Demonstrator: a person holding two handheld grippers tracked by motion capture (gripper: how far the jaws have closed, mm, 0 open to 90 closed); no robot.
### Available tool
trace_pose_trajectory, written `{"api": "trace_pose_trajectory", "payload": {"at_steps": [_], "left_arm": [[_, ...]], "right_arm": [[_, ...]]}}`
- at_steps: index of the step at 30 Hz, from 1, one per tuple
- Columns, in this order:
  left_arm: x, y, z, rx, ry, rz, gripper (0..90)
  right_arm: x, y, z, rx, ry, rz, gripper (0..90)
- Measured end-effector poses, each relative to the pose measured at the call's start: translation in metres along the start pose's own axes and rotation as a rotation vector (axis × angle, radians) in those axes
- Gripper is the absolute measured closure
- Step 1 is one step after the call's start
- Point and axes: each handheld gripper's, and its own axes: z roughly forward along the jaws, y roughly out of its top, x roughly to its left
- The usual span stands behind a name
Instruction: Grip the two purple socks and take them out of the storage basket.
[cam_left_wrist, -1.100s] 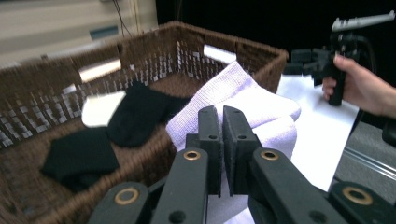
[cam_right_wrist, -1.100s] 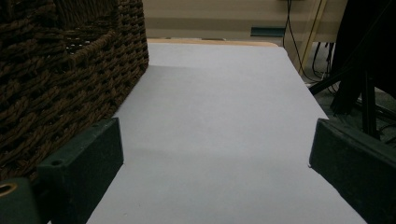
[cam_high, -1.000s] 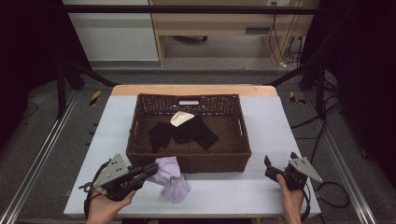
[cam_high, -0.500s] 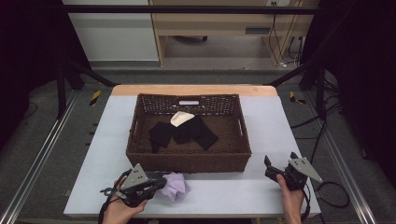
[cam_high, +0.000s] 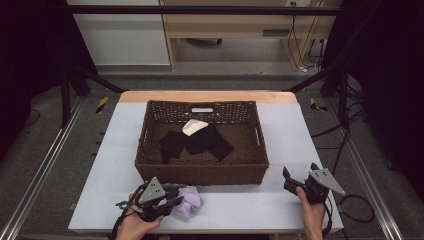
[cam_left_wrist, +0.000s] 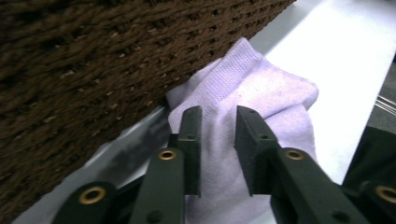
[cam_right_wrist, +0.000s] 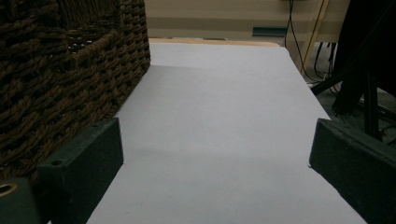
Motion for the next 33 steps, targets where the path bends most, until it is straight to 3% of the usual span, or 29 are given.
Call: {"api": "trace_pose_trajectory", "payload": {"at_steps": [1, 3, 8, 12, 14, 20, 25, 29, 33], "left_arm": [[0.000, 0.000, -0.002, -0.010, 0.001, -0.005, 67.4], [0.001, 0.001, -0.009, -0.042, 0.009, -0.023, 57.0], [0.005, 0.005, -0.024, -0.106, 0.006, -0.036, 49.7], [0.013, 0.011, -0.042, -0.161, 0.039, -0.047, 46.8], [0.023, 0.014, -0.058, -0.207, 0.082, -0.065, 45.9], [0.038, 0.017, -0.080, -0.288, 0.139, -0.107, 43.8], [0.048, 0.018, -0.090, -0.322, 0.178, -0.122, 41.5], [0.071, 0.017, -0.097, -0.362, 0.230, -0.156, 40.2], [0.084, 0.014, -0.103, -0.380, 0.263, -0.186, 40.5]], "right_arm": [[0.000, 0.000, 0.000, 0.000, 0.000, 0.000, 3.3], [0.000, 0.000, 0.000, 0.000, -0.001, -0.004, 3.3], [0.000, 0.000, 0.000, 0.000, -0.001, -0.002, 3.3], [0.000, 0.000, 0.000, -0.001, -0.001, -0.002, 3.3], [0.000, 0.000, 0.000, 0.000, 0.000, -0.001, 3.3], [0.000, 0.000, 0.000, 0.000, 0.000, 0.001, 3.3], [0.000, 0.000, 0.000, -0.002, -0.002, 0.000, 3.3], [-0.001, 0.000, 0.000, 0.002, 0.000, 0.003, 3.3], [-0.001, 0.000, 0.000, 0.002, 0.003, 0.005, 3.2]]}}
